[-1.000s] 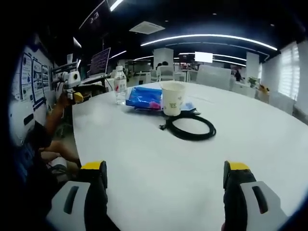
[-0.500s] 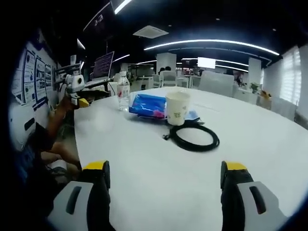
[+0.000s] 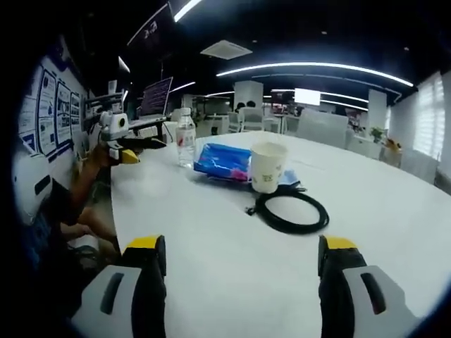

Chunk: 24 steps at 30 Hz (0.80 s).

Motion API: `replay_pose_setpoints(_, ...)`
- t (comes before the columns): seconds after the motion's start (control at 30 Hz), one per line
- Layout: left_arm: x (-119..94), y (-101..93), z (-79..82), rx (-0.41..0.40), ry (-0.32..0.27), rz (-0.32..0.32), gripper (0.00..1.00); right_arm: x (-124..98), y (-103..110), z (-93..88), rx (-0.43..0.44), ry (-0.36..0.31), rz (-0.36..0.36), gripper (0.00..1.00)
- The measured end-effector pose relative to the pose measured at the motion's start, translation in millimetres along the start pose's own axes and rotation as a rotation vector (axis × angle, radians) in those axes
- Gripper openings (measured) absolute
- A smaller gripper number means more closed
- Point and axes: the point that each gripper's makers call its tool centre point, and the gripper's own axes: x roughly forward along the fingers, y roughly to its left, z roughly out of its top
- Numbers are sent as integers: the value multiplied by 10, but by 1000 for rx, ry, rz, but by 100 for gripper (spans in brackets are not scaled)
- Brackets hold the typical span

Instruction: Arrange the tabletop items into an orderly group along one side of the table until the central work area is clear of visible clutter.

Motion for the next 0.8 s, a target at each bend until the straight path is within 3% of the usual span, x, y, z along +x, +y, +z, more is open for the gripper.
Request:
replay_pose_setpoints(0.17,38,-32,50,-27,-40,-15,79,46,47,28,-13,0,15,82)
replay_pose_setpoints(0.43,107,-10,46,-34,-43,-1,77,95,91,89,-32,-14,30,74)
replay_pose_setpoints(0.7,196,44,-26,-42,-17,42,74,140,106,148,-31,-29,33,71)
replay_pose_setpoints(0.8,234,80,-47,-39,-3,68,73,165,115,170,-31,-35,33,65)
